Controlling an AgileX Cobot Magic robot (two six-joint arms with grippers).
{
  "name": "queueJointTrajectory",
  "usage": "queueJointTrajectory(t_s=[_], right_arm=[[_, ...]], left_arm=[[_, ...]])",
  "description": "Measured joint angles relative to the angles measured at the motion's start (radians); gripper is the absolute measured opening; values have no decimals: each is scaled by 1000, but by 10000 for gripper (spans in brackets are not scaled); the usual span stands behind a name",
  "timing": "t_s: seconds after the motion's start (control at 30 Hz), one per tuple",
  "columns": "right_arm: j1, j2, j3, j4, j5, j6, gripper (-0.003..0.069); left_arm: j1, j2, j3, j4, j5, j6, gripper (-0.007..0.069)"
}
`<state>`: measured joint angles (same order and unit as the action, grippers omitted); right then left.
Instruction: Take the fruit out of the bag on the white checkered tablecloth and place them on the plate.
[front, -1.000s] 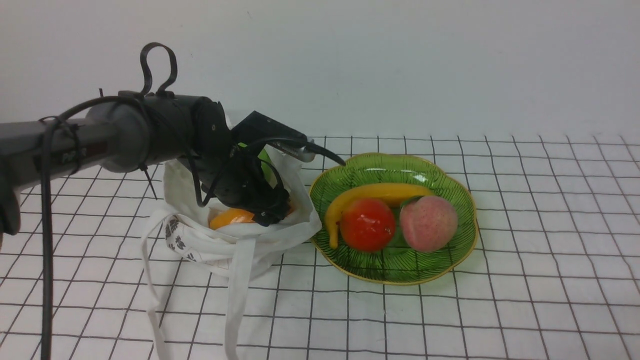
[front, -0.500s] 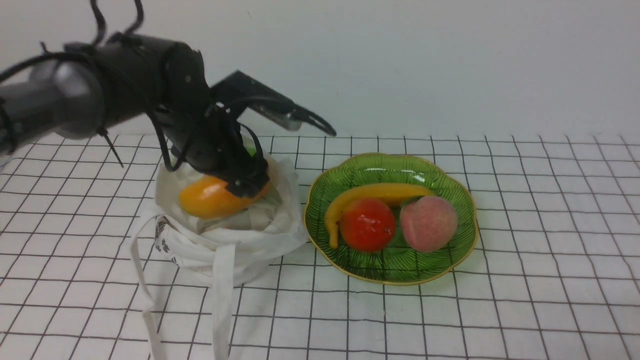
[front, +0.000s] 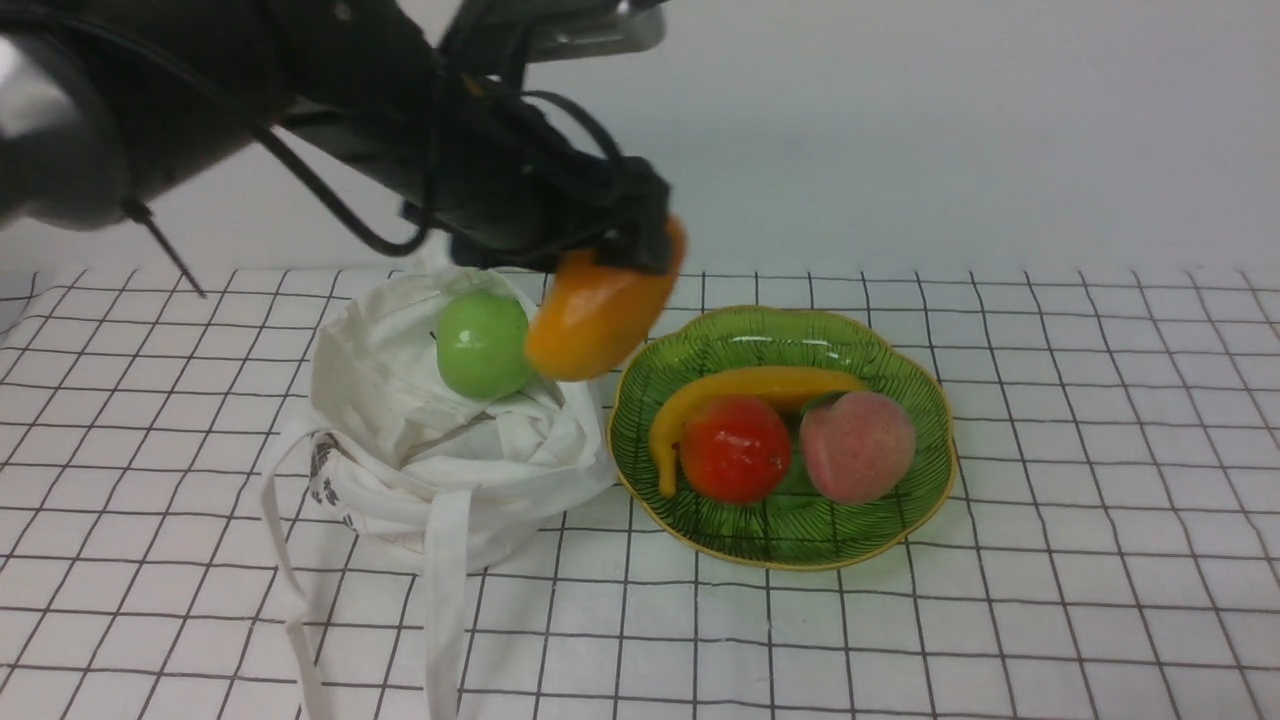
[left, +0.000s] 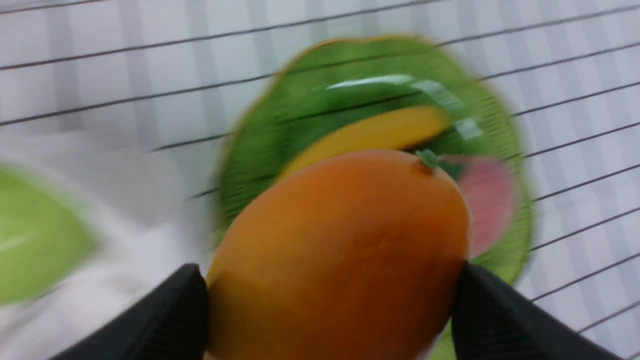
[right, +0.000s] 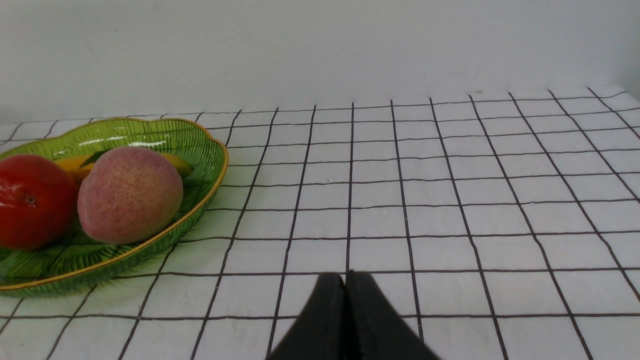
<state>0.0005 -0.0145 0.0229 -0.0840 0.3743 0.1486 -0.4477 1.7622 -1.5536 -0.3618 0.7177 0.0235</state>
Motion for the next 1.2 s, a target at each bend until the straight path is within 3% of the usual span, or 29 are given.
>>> queueJointTrajectory(t_s=[0.13,0.47,0.7,1.0,1.1,1.2], right_arm=[[0,0,0,0,0,0,-14],[0,0,0,0,0,0,-14],[0,0,0,0,0,0,-14],[0,0,0,0,0,0,-14],[0,0,0,0,0,0,-14],[0,0,0,0,0,0,-14]], left_arm=[[-72,106,-30,-99,-139,96,569],[-100,304,-130,-112,-249,260,569],[-101,335,-143,-112,-262,273,678],[-101,325,-144,-111,-240,276,682],[-93,284,-151,-100,-120,276,617],[-74,203,-189,-59,78,263,432]])
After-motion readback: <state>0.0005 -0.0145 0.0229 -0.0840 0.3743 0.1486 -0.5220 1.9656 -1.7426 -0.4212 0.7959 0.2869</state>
